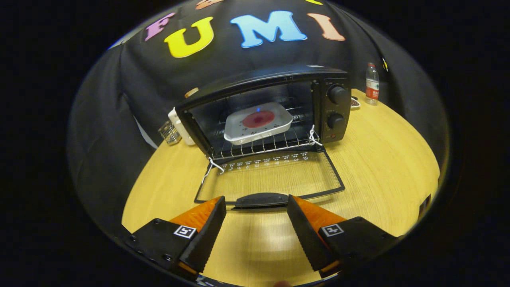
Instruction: Open the toaster oven, put the food inside, and close the toaster oven door.
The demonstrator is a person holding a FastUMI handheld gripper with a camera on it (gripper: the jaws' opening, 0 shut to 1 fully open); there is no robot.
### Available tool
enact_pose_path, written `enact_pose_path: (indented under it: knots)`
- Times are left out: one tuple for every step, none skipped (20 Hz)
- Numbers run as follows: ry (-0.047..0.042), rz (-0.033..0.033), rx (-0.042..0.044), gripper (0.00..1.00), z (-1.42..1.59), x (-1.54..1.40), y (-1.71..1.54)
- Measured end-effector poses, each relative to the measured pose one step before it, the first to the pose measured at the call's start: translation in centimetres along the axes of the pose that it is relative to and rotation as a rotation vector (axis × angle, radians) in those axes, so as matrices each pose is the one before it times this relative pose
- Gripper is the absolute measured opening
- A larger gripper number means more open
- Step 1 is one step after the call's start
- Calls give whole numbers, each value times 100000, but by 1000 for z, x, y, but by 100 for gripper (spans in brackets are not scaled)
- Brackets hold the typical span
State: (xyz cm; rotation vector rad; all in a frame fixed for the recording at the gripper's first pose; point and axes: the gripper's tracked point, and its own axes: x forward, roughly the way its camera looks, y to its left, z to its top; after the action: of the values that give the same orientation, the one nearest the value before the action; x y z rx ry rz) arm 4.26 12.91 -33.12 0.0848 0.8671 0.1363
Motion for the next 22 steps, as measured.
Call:
enact_pose_path:
  knots:
    - [2415,56,-3491,98,-602,-63,2]
    - [3774,65,-2780,98,-727,116,105]
    - [3458,-252,-1647,98,-668,206,-63]
    - [3955,-639,-482,98,-632,263,-206]
    - [3631,-205,534,98,-483,300,-34]
    - [2710,-1387,672,98,-365,58,-310]
    - [1617,-577,5,99,-115,366,-215]
    - [1608,-891,-176,98,-90,297,-288]
    - [2096,-686,40,98,-312,419,-283]
    - [1581,-820,119,98,-37,307,-268]
    - [981,-554,299,98,-30,257,-151]
    - [945,186,487,98,28,239,55]
    - [777,196,653,98,19,294,53]
    - [767,50,642,98,65,310,38]
    - [872,-198,730,98,43,302,12]
    - [497,-247,749,98,62,191,-33]
    - [192,-399,661,98,146,197,-1]
    - [106,-429,628,98,55,230,-38]
    - [-302,-539,745,98,195,140,-17]
    - [126,-398,536,98,-14,-50,54]
    - [-63,-335,-802,98,64,47,27]
    - [-575,-259,-1042,98,-28,-31,-30]
